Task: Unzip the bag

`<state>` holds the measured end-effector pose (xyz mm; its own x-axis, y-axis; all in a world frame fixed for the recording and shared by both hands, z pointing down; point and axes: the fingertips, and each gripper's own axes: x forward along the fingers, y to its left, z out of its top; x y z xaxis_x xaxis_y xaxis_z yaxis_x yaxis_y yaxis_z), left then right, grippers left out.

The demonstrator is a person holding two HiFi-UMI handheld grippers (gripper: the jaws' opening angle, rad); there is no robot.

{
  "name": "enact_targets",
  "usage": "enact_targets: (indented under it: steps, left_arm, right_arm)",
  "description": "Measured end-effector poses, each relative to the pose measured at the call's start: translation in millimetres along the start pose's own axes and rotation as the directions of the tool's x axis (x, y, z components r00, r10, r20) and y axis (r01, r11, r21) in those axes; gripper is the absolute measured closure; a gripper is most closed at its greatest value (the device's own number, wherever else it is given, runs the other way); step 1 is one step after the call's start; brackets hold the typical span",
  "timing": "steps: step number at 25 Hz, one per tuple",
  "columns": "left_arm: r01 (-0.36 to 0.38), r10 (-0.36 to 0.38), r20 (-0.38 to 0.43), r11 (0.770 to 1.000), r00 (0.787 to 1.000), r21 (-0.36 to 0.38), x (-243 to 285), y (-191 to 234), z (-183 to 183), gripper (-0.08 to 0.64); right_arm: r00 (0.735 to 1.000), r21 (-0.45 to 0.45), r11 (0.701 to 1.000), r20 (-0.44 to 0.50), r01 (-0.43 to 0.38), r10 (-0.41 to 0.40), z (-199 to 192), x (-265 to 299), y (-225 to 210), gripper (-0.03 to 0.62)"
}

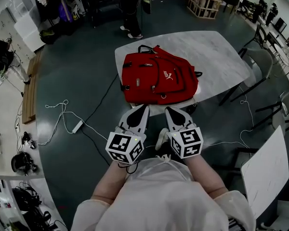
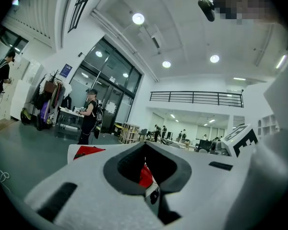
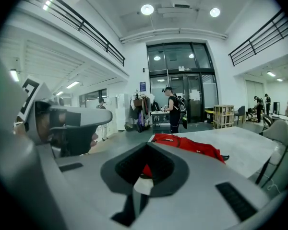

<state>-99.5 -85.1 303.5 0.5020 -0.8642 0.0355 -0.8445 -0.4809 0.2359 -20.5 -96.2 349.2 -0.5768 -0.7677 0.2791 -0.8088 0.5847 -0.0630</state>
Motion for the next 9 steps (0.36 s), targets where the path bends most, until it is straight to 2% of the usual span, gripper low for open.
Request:
enact_targets:
  steps: [9]
  left_arm:
    - [0.019,-0.019,0.002,1.000,1.000,0.008,0.0,-9.8,2.6,0.540]
  right_arm:
    - [0.999,-0.014,0.999,-0.007,0.036,-0.036,3.5,-3.6,-8.7,0.566]
